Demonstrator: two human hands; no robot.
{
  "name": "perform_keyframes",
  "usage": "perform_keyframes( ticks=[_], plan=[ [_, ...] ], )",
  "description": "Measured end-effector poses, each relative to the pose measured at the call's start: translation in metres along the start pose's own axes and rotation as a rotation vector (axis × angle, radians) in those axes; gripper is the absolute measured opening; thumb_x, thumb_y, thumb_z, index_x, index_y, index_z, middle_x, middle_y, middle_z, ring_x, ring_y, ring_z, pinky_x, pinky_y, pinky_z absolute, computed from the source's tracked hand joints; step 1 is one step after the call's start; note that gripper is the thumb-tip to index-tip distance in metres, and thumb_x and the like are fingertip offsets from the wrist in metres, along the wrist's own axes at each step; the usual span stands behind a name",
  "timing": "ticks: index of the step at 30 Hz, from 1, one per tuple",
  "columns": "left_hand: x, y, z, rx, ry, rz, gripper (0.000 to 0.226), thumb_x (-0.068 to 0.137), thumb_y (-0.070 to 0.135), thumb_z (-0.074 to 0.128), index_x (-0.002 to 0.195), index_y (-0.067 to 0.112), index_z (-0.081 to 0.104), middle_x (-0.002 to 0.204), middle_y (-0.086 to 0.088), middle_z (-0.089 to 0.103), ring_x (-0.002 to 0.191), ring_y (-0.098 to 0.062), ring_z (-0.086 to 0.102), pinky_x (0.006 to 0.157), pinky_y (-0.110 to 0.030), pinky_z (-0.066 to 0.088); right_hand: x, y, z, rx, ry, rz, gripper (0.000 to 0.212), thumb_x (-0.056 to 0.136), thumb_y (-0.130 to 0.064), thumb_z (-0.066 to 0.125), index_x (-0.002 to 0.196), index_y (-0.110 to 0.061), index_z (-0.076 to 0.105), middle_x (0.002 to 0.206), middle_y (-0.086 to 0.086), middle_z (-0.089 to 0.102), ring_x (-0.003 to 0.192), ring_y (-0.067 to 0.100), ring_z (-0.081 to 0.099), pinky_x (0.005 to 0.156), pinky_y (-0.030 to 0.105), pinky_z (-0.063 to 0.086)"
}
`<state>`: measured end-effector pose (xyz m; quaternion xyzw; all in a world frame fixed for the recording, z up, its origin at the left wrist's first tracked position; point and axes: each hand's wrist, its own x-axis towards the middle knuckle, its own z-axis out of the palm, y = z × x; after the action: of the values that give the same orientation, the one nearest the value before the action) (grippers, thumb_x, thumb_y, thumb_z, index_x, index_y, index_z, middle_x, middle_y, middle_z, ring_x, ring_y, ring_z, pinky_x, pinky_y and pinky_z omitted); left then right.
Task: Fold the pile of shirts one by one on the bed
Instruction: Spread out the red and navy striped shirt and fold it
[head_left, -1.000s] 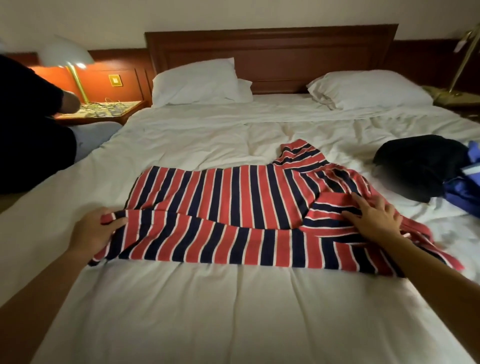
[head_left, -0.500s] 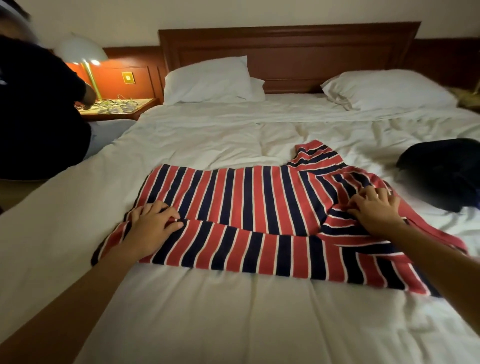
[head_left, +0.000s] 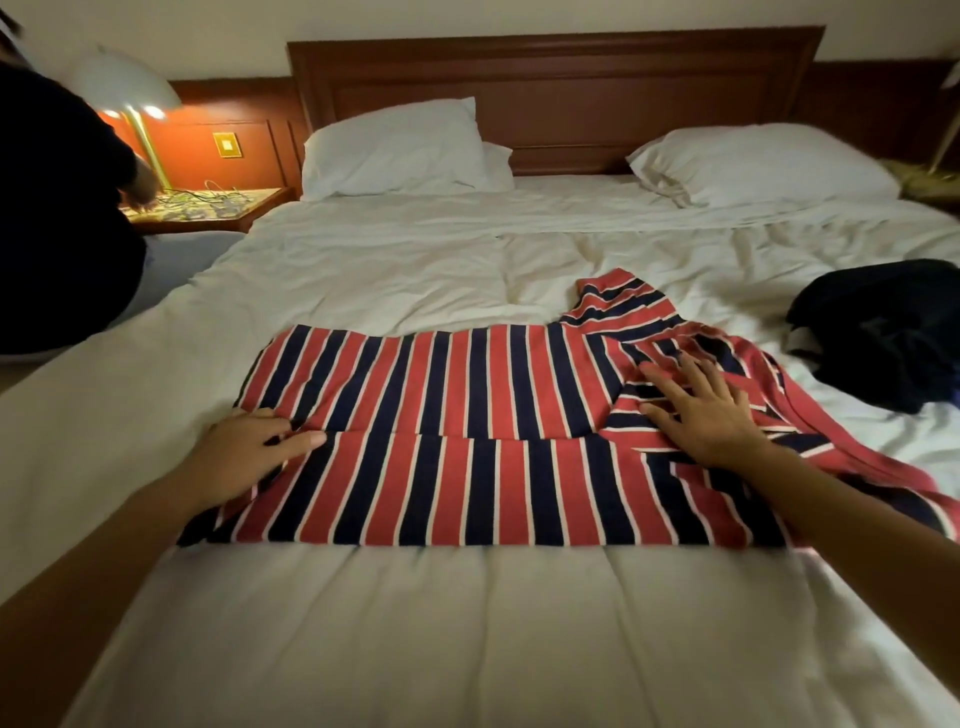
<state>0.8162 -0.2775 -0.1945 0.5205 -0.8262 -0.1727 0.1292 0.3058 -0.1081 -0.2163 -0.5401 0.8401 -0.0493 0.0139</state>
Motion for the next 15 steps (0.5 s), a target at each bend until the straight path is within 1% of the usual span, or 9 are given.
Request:
perform_keyframes(
  ticks=[1, 3, 6, 8, 9, 10, 11, 13, 15],
  plan=[
    [-0.002, -0.003, -0.010, -0.079, -0.052, -0.007, 0.058, 0.079, 0.078, 0.054, 0.087, 0.022, 0.070, 0.092, 0.009, 0.069, 0.089, -0.012, 0.064, 0.086, -0.032, 0.050, -0.008, 0.004, 0.000, 0.017, -0.020, -0.006, 0.071, 0.086, -0.078, 0.013, 0.152, -0.054, 0.004, 0.166, 0.001, -0.008, 0.152, 0.026, -0.010, 0.120, 0.054, 0.003],
    [-0.004, -0.011, -0.032, -0.102, -0.097, -0.039, 0.049, 0.071, 0.067, 0.069, 0.088, 0.021, 0.071, 0.086, 0.007, 0.071, 0.083, -0.013, 0.068, 0.075, -0.028, 0.051, -0.025, 0.014, -0.001, 0.045, -0.063, -0.015, 0.077, 0.077, -0.083, 0.005, 0.150, -0.057, 0.002, 0.165, -0.002, -0.013, 0.152, 0.024, -0.014, 0.120, 0.053, -0.001],
    [-0.006, -0.022, -0.054, -0.123, -0.006, -0.066, 0.048, 0.072, 0.050, 0.078, 0.073, 0.007, 0.058, 0.067, -0.005, 0.065, 0.072, -0.028, 0.067, 0.068, -0.034, 0.047, -0.051, 0.034, -0.004, -0.043, -0.100, -0.086, 0.088, 0.077, -0.085, -0.009, 0.153, -0.045, 0.008, 0.166, -0.003, -0.008, 0.153, 0.024, -0.007, 0.123, 0.051, 0.003],
    [-0.005, -0.030, -0.055, -0.121, 0.161, -0.119, 0.038, 0.081, 0.047, 0.075, 0.078, 0.011, 0.062, 0.080, -0.005, 0.069, 0.084, -0.033, 0.066, 0.074, -0.038, 0.046, -0.064, 0.042, -0.009, -0.087, -0.119, -0.104, 0.090, 0.078, -0.080, -0.010, 0.156, -0.037, 0.005, 0.167, 0.000, -0.003, 0.153, 0.024, -0.003, 0.123, 0.049, 0.008],
    [-0.007, -0.033, -0.054, -0.135, 0.211, -0.206, 0.039, 0.086, 0.050, 0.069, 0.092, 0.011, 0.068, 0.096, -0.009, 0.071, 0.095, -0.035, 0.065, 0.082, -0.041, 0.047, -0.070, 0.042, -0.012, -0.094, -0.137, -0.094, 0.091, 0.077, -0.077, -0.009, 0.156, -0.036, 0.003, 0.167, 0.002, -0.004, 0.153, 0.025, -0.004, 0.123, 0.049, 0.009],
    [-0.009, -0.034, -0.053, -0.187, 0.194, -0.333, 0.050, 0.090, 0.055, 0.062, 0.110, 0.010, 0.067, 0.111, -0.014, 0.069, 0.101, -0.036, 0.063, 0.088, -0.043, 0.047, -0.075, 0.040, -0.016, -0.089, -0.157, -0.075, 0.092, 0.074, -0.076, -0.007, 0.157, -0.036, 0.001, 0.167, 0.002, -0.006, 0.153, 0.025, -0.006, 0.123, 0.050, 0.009],
    [-0.013, -0.034, -0.051, -0.269, 0.114, -0.458, 0.063, 0.090, 0.061, 0.057, 0.123, 0.008, 0.063, 0.119, -0.017, 0.066, 0.099, -0.034, 0.063, 0.089, -0.043, 0.047, -0.081, 0.036, -0.020, -0.073, -0.164, -0.054, 0.093, 0.072, -0.076, -0.006, 0.157, -0.038, 0.003, 0.167, 0.001, -0.006, 0.153, 0.025, -0.008, 0.123, 0.050, 0.008],
    [-0.020, -0.030, -0.050, -0.394, -0.088, -0.594, 0.079, 0.080, 0.069, 0.063, 0.127, 0.006, 0.061, 0.121, -0.017, 0.066, 0.089, -0.026, 0.064, 0.084, -0.040, 0.048, -0.093, 0.020, -0.026, 0.035, -0.091, -0.052, 0.086, 0.076, -0.076, 0.004, 0.154, -0.043, 0.017, 0.167, -0.003, 0.000, 0.153, 0.020, -0.005, 0.123, 0.051, 0.007],
    [-0.024, -0.026, -0.049, -0.404, -0.178, -0.590, 0.082, 0.072, 0.065, 0.074, 0.127, 0.006, 0.062, 0.126, -0.016, 0.066, 0.099, -0.029, 0.066, 0.092, -0.042, 0.050, -0.106, -0.002, -0.030, 0.174, -0.069, -0.176, 0.069, 0.082, -0.078, 0.019, 0.146, -0.054, 0.028, 0.165, -0.014, 0.007, 0.153, 0.013, 0.000, 0.123, 0.050, 0.008]
  ],
)
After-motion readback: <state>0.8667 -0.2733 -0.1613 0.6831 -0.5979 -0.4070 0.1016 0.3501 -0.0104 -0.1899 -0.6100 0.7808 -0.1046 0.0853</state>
